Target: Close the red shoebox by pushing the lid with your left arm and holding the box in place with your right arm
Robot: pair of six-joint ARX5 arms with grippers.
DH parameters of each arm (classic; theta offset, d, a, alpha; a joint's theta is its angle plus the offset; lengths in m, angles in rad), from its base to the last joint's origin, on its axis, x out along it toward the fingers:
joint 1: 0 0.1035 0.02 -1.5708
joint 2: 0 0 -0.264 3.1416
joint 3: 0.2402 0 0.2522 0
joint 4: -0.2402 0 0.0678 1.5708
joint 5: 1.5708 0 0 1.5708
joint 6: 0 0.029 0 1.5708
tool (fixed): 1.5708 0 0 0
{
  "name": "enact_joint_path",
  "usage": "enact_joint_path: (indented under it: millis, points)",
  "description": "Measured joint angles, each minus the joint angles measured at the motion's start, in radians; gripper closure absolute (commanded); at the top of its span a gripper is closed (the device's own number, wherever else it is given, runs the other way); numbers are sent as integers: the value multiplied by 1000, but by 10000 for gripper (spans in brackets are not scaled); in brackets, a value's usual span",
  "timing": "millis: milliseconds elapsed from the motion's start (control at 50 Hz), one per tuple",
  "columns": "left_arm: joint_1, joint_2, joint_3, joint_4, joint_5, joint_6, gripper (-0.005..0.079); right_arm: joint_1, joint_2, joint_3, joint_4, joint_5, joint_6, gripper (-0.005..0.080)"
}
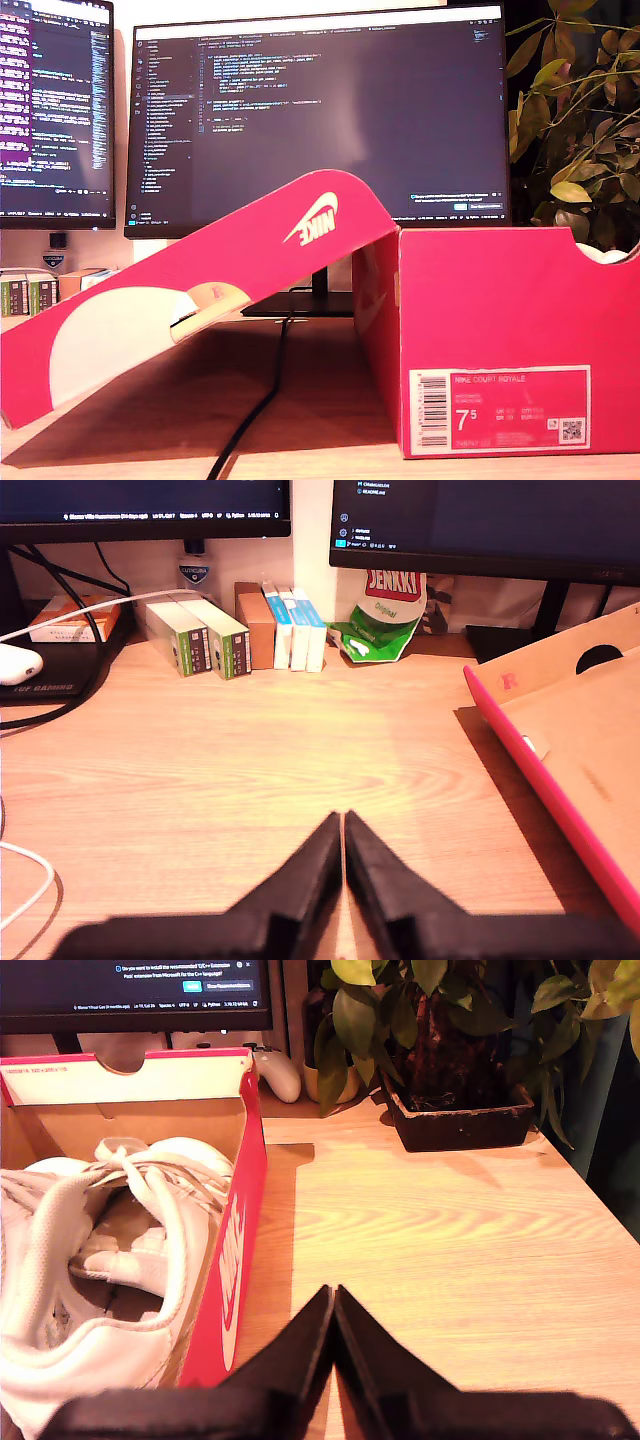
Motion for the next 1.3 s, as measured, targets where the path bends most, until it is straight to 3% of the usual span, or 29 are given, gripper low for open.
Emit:
enact_joint_path:
  millis: [460,620,740,880,960,1300]
  points:
    - [0,0,0,0,0,0,761,0,2,0,0,0,138,764]
    - [0,0,0,0,1,0,761,0,2,0,12,-8,266,764]
    - [0,0,0,0,3,-5,761,0,3,0,63,-100,295,764]
    - [0,0,0,11,16,-80,761,0,3,2,121,-160,330,764]
    - [0,0,0,41,59,-164,761,0,3,9,105,-161,337,764]
    - [0,31,86,20,203,-290,761,0,72,127,26,-159,340,764]
